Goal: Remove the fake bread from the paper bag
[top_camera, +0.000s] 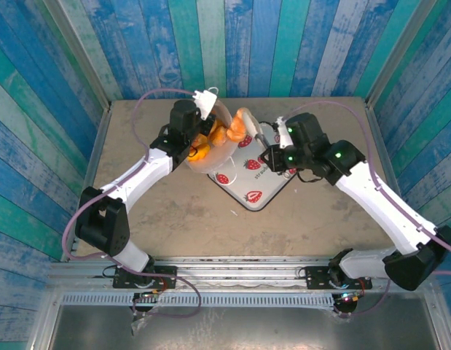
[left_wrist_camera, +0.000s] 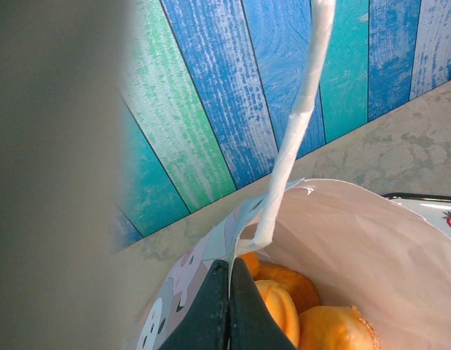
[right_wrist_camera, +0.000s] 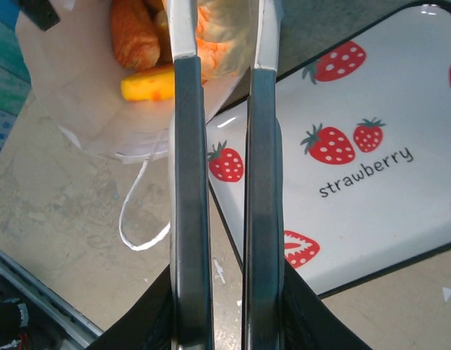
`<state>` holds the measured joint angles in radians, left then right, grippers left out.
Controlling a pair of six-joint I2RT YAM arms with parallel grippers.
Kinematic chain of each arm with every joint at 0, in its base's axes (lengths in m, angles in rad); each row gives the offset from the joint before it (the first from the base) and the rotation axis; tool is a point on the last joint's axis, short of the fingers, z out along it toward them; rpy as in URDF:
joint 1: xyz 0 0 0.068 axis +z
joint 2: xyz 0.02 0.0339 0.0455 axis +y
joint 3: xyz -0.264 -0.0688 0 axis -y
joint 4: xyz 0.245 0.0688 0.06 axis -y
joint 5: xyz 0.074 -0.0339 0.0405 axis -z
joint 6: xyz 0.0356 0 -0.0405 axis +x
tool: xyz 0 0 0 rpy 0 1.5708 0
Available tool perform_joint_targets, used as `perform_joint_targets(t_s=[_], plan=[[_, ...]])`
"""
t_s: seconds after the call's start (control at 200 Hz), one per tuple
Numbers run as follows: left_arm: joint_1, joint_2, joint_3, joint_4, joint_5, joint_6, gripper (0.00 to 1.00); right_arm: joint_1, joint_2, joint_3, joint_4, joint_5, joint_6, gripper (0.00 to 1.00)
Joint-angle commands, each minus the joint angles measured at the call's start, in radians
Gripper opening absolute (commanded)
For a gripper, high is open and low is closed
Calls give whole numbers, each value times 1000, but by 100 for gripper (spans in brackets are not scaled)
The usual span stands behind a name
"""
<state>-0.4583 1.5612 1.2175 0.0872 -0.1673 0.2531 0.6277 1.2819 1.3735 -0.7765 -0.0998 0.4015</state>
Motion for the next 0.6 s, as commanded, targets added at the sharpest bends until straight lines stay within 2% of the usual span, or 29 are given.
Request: perform_joint_targets(t_s=[0.0, 0.28, 0.596], plan=[[-3, -44, 39, 55, -14, -11, 0, -50, -75, -28, 31, -47, 38, 18], [-4, -44, 42, 45, -32, 7, 0, -164, -172, -114, 12, -170, 115, 19], [-3, -50, 34, 51, -37, 17, 0, -187, -131, -192, -101, -269, 127, 18]])
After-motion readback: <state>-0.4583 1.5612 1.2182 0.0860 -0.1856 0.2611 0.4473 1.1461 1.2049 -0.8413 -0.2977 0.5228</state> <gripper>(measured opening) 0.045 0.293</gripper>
